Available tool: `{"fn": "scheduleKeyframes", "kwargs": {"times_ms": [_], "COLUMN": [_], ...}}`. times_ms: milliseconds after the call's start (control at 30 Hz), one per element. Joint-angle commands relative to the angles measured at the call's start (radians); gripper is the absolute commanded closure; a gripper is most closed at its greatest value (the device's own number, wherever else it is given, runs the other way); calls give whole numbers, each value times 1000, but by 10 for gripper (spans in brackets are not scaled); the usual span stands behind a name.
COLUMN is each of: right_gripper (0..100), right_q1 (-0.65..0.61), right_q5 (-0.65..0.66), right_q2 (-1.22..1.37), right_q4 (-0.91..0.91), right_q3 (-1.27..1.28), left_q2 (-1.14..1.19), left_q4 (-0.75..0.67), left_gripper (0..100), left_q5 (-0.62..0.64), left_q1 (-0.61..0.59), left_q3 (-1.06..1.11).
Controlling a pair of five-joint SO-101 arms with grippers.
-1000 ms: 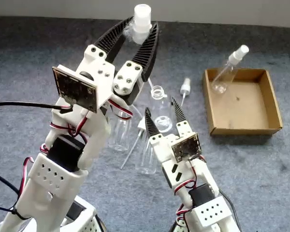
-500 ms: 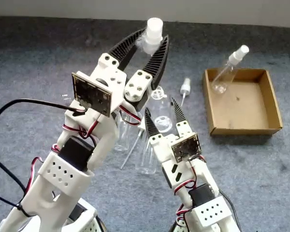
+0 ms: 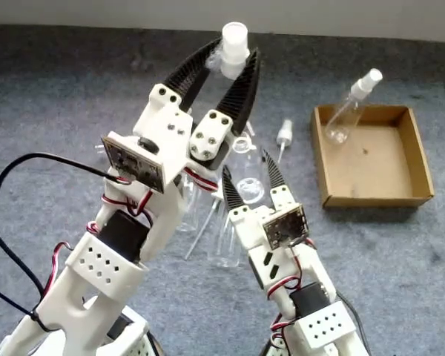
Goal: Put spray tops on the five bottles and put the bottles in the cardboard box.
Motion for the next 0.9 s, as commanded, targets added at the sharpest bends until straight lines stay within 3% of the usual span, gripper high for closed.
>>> {"fn": "scheduleKeyframes", "kwargs": {"times_ms": [0,267,500,867], "right_gripper": [836,836,836,836], "right_q1": [-8,-8,-8,-8], "right_q5": [8,11,11,8], "right_q2": [-7,-7,-7,-7], "right_q4": [2,4,4,4], "right_q3": [124,124,124,124], "left_q2": [-24,-25,-114,-122], "left_q4": [-21,-18,152,143], "left_gripper": [995,995,995,995], "left_q5": [-9,-8,-8,-5], "left_q1": [-36,-50,-50,-27], "left_q3": [-4,-4,-5,82]}}
